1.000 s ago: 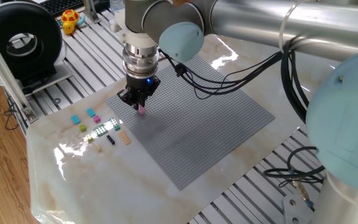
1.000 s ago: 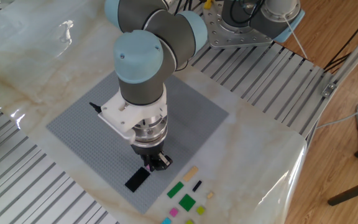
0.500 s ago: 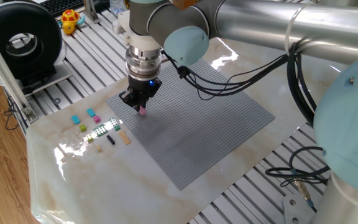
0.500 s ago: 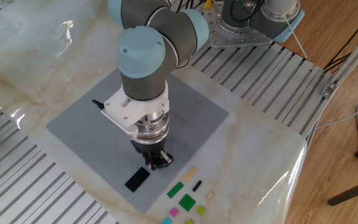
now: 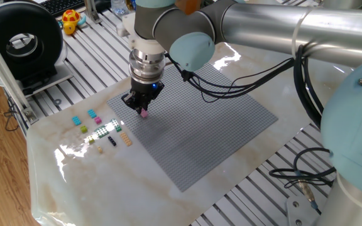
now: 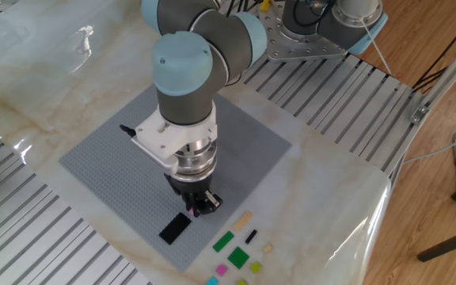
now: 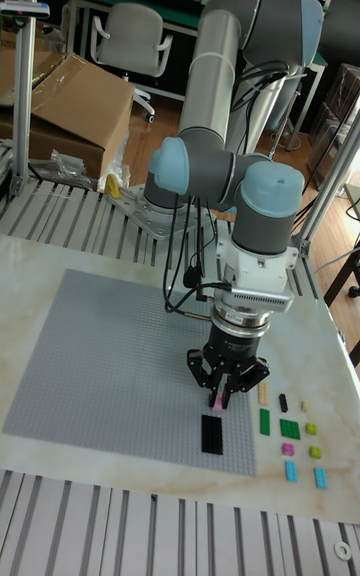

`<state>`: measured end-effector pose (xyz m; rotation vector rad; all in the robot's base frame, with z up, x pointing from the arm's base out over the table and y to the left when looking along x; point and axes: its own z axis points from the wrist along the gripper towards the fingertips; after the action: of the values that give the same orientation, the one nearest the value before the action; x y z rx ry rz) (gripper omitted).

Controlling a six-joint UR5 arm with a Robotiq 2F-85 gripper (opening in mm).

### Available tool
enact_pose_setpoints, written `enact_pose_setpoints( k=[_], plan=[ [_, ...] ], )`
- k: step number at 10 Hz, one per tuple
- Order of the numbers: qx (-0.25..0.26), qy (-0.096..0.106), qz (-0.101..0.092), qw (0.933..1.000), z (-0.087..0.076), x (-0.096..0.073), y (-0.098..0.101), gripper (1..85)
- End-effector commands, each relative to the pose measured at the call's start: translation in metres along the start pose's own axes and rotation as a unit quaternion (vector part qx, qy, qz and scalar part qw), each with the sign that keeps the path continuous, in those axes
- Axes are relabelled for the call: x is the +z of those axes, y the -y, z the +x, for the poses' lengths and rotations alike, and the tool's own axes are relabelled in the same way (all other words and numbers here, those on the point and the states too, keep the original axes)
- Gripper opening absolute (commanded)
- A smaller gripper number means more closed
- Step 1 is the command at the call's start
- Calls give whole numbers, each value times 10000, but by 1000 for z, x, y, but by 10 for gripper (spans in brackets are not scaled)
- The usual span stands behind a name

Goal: Stack small Lego blocks randomly, one at a time

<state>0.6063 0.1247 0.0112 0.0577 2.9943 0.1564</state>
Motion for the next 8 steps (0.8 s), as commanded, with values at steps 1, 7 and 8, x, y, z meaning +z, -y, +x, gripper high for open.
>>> enact_pose_setpoints(
  k=[1, 7, 8],
  plan=[
    [58, 50, -64, 10000, -1, 1, -1, 13],
    [86, 35, -48, 9999, 4, -2, 1, 13],
    [100, 36, -40, 9999, 5, -1, 0, 13]
  ],
)
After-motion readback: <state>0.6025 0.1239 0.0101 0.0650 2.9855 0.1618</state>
